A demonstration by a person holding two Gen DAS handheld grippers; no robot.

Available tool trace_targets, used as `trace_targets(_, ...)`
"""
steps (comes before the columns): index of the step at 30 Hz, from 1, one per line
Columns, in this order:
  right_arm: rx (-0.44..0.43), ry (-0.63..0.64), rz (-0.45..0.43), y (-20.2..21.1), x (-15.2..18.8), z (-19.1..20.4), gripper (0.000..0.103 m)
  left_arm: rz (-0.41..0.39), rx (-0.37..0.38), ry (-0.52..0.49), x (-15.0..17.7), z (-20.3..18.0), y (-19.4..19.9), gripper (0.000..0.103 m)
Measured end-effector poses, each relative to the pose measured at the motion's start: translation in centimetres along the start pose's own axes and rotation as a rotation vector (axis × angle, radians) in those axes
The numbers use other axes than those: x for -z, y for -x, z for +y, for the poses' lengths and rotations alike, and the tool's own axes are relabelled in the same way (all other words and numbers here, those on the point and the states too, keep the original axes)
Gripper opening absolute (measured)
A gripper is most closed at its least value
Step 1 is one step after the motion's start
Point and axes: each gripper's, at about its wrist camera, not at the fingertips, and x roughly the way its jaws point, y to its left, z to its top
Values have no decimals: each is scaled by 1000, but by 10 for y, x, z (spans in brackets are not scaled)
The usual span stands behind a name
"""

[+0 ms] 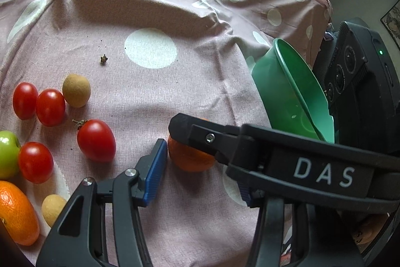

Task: Organize fruits
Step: 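Lift the orange with the right gripper and hold it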

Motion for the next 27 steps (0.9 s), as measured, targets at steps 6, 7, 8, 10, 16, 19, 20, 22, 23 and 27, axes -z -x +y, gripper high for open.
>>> trace_targets(6,-2,-2,1,0,0,-1,45,-3,-4,4,0,0,0,51)
trace_targets(7,-1,-1,1,0,0,-1,45,-4,-3,4,0,0,0,51)
trace_targets(8,-1,0,1,0,0,-1,45,-4,-3,4,0,1,0,51)
trace_targets(10,-2,-1,1,0,0,-1,45,-4,-2,3,0,0,0,51)
trace_targets(16,-2,-2,1,0,0,-1,45,9,-3,-3,-1,0,-1,51)
trace_targets(19,1,0,-1,0,0,-1,45,12,-1,-6,-1,-1,-1,51)
trace_targets(20,0,0,0,0,0,-1,45,12,-1,-7,-1,0,-1,51)
trace_targets(22,-1,-1,1,-1,0,-1,45,12,-1,-10,-1,-1,-2,51)
trace_targets(23,-2,-1,1,-1,0,-1,45,12,-2,-10,-1,-1,-2,51)
trace_targets(27,-5,-3,1,-1,0,-1,45,11,-5,-11,-1,-1,-1,51)
